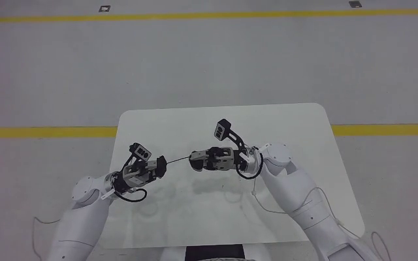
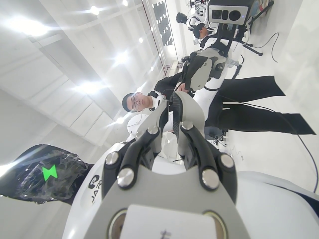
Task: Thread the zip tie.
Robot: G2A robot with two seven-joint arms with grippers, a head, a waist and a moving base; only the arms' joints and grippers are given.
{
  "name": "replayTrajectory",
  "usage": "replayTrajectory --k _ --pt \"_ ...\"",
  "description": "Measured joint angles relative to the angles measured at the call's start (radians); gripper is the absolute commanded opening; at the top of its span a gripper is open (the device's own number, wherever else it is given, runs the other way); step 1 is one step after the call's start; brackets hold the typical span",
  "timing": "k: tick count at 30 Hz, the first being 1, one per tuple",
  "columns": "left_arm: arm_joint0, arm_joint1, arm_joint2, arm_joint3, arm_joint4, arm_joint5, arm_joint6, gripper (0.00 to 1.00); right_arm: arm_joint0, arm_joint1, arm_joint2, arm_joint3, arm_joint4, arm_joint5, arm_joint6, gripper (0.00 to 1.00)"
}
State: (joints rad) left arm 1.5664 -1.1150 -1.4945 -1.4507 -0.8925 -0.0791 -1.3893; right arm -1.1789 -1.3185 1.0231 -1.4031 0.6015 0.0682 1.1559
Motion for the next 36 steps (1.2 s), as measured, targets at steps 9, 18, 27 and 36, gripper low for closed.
replayTrajectory --k 9,18,27,36 --pt "0.000 0.000 0.000 0.000 0.000 0.000 0.000 0.00 0.001 0.004 -0.009 -0.005 0.009 -0.002 -0.006 0.20" --pt "0.000 0.000 0.000 0.000 0.000 0.000 0.000 0.00 0.007 0.007 -0.021 -0.004 0.017 -0.004 -0.012 0.00" --pt "0.000 0.000 0.000 0.000 0.000 0.000 0.000 0.00 0.002 0.012 -0.024 -0.009 0.018 -0.003 -0.026 0.00" --pt "0.000 0.000 0.000 0.000 0.000 0.000 0.000 1.00 -0.021 0.018 -0.004 -0.020 0.021 -0.026 -0.098 0.00"
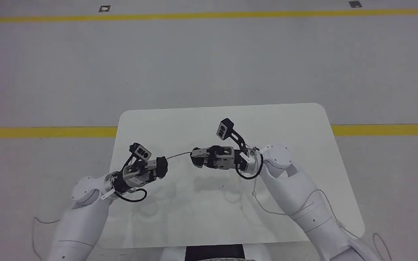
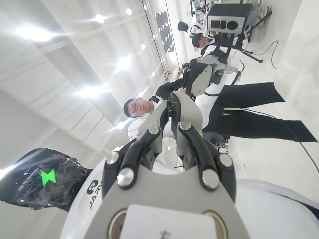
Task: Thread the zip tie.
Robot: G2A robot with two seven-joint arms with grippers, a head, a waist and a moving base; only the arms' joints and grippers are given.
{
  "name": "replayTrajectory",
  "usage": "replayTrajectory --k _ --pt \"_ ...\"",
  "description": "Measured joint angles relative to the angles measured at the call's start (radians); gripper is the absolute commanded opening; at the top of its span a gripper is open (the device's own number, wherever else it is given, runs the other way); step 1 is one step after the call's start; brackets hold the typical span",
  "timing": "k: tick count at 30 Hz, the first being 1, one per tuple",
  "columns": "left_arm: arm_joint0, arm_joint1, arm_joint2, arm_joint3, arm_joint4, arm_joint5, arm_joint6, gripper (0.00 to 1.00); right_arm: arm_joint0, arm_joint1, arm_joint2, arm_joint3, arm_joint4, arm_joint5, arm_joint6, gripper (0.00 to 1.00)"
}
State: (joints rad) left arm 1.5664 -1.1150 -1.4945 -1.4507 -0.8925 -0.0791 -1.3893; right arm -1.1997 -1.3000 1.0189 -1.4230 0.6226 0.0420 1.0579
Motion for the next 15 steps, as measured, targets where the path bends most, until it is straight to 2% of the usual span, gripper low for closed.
replayTrajectory --k 3,7,15 --pt "-0.001 -0.001 0.005 -0.008 0.001 -0.001 0.021 1.00 -0.007 0.003 0.007 -0.006 -0.006 0.001 -0.029 0.00" --pt "-0.005 -0.002 0.014 -0.015 -0.002 -0.032 0.069 1.00 -0.010 0.006 0.007 -0.013 -0.014 0.010 -0.032 0.00" --pt "-0.035 0.001 0.033 -0.004 0.019 -0.048 0.053 1.00 -0.001 0.006 -0.017 -0.004 -0.001 0.040 0.017 0.00"
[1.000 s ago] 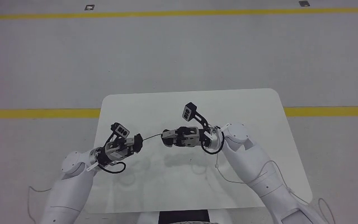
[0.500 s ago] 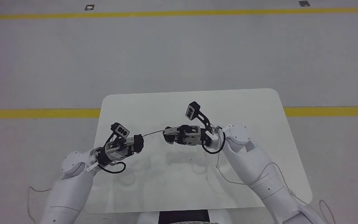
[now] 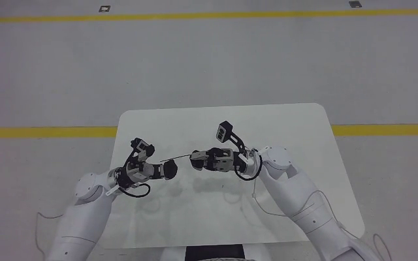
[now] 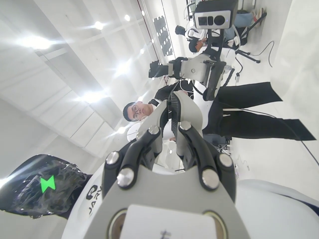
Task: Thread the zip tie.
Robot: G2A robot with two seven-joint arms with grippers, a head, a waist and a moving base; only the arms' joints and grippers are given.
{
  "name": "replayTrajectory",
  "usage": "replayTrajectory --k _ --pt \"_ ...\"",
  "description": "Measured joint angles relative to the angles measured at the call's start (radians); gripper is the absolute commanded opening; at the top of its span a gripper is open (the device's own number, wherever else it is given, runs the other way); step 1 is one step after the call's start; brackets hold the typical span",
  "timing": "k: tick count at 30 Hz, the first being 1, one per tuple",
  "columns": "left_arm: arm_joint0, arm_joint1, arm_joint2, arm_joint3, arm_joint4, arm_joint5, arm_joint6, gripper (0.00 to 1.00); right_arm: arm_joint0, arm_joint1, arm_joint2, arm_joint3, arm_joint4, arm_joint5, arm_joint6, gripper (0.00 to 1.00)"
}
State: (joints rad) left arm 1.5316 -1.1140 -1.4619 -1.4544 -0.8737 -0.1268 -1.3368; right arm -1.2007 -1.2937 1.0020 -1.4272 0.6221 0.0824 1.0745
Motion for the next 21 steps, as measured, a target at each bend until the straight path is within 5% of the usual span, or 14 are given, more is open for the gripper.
replayTrajectory --k 21 --pt "-0.005 0.000 0.006 -0.012 0.004 0.001 0.008 1.00 -0.004 0.000 -0.002 -0.004 -0.006 0.001 -0.010 0.00"
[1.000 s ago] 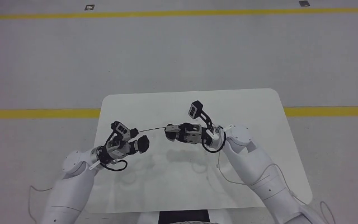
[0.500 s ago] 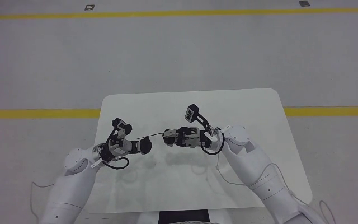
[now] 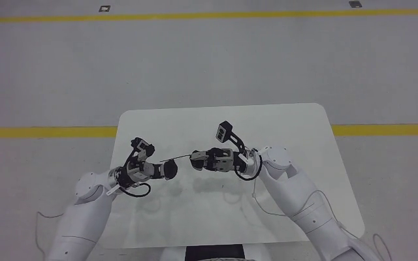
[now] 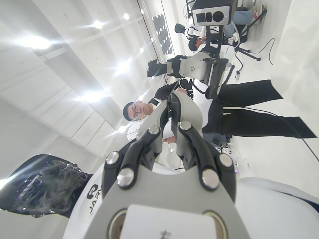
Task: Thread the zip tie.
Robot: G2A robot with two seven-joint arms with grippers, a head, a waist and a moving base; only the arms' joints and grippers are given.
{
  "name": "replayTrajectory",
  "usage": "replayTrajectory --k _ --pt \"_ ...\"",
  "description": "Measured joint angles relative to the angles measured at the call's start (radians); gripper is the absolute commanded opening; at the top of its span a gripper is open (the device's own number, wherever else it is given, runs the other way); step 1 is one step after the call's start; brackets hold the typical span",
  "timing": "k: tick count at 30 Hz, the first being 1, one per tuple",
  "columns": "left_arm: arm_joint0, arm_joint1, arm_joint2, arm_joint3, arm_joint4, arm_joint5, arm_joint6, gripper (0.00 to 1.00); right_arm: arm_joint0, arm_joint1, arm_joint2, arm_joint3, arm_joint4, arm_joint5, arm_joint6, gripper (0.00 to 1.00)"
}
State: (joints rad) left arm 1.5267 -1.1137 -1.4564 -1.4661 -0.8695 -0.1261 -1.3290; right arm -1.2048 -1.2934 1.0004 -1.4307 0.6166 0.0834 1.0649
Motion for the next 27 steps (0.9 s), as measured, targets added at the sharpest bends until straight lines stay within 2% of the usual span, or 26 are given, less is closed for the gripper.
replayTrajectory --k 1,2,4,10,16,20,24,27 --pt "-0.005 0.001 0.003 -0.003 -0.003 0.006 -0.015 1.00 -0.004 0.001 -0.003 -0.004 -0.007 0.005 -0.009 0.00" --pt "-0.010 0.002 0.005 -0.002 -0.014 0.011 -0.035 0.95 -0.006 0.002 -0.004 -0.006 -0.011 0.011 -0.011 0.00" --pt "-0.022 0.004 0.015 0.003 -0.037 0.027 -0.064 1.00 -0.006 0.003 -0.008 -0.005 -0.015 0.027 -0.009 0.00" --pt "-0.046 0.020 0.063 0.016 -0.080 0.060 -0.061 1.00 0.002 0.002 -0.030 0.008 -0.006 0.050 -0.007 0.00" --pt "-0.065 0.040 0.094 0.027 -0.055 0.053 -0.061 1.00 0.010 0.000 -0.040 0.011 0.010 0.051 -0.005 0.00" --pt "-0.065 0.040 0.095 0.026 -0.055 0.053 -0.060 1.00 0.010 0.000 -0.040 0.011 0.010 0.051 -0.005 0.00" --pt "-0.060 0.039 0.105 0.006 -0.048 0.048 -0.027 1.00 -0.003 0.001 -0.039 -0.005 0.007 0.050 -0.042 0.00" --pt "-0.055 0.041 0.105 0.001 -0.045 0.039 -0.033 1.00 -0.009 0.004 -0.032 -0.011 0.009 0.053 -0.053 0.00"
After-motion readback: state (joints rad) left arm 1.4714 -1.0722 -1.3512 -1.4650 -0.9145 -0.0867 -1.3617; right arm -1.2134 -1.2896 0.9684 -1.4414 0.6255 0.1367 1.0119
